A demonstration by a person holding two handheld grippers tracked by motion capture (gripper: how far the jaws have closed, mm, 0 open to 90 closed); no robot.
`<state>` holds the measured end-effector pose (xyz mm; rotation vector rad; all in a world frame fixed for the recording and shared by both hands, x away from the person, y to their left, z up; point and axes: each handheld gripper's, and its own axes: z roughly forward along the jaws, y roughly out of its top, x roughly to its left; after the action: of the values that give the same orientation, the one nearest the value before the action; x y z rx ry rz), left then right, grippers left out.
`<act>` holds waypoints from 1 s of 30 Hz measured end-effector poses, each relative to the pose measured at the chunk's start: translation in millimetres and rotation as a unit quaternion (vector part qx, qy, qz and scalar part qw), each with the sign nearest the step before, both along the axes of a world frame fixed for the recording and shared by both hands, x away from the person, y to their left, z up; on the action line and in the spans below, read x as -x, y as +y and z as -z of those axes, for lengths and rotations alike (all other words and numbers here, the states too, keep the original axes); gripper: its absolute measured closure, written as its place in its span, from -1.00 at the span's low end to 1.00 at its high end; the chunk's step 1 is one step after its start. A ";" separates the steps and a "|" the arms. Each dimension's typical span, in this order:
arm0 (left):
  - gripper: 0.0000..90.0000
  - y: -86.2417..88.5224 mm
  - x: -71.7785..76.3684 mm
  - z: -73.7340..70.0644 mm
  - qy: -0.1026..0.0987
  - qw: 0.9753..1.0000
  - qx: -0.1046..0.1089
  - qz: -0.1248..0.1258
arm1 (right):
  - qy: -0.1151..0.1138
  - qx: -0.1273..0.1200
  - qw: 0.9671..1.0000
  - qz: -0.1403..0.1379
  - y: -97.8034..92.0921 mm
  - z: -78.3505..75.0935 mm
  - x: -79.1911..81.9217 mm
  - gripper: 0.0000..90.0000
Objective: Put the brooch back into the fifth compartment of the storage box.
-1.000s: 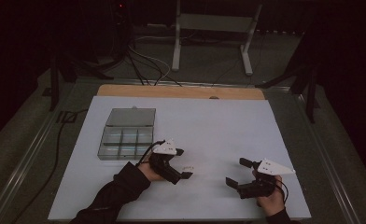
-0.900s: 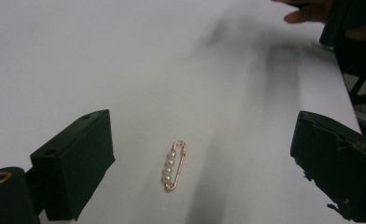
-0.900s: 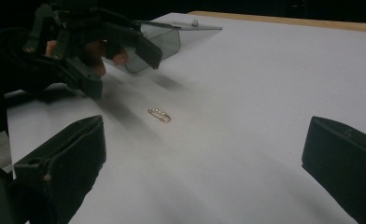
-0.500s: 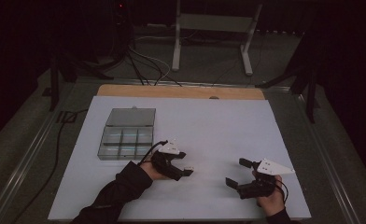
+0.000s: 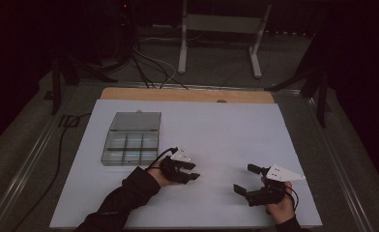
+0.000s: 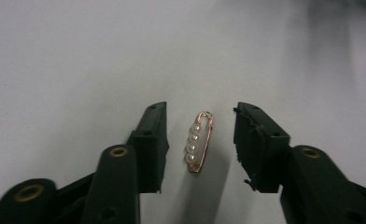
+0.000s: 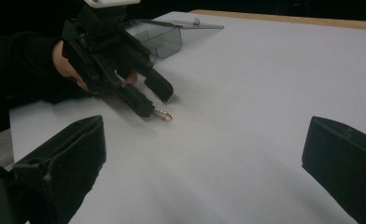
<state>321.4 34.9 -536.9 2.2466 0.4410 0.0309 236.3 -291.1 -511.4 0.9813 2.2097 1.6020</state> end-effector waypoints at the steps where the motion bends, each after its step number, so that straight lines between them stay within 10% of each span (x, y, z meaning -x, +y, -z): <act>1: 0.38 0.0 0.0 0.0 0.000 1.000 0.000 0.000 | 0.000 0.000 1.000 0.000 -0.1 0.1 -0.2 -1.00; 17: 0.92 -7.3 -1.3 0.7 -0.010 0.999 -0.029 0.007 | 0.001 0.004 1.000 0.000 0.5 0.4 -0.1 -1.00; 30: 0.95 -5.3 0.2 -2.2 -0.006 0.999 -0.031 0.013 | 0.001 0.004 1.000 0.001 0.0 0.3 0.0 -1.00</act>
<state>321.2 29.6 -534.7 2.3106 0.4105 0.0454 236.3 -291.1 -511.7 0.9816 2.2150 1.5905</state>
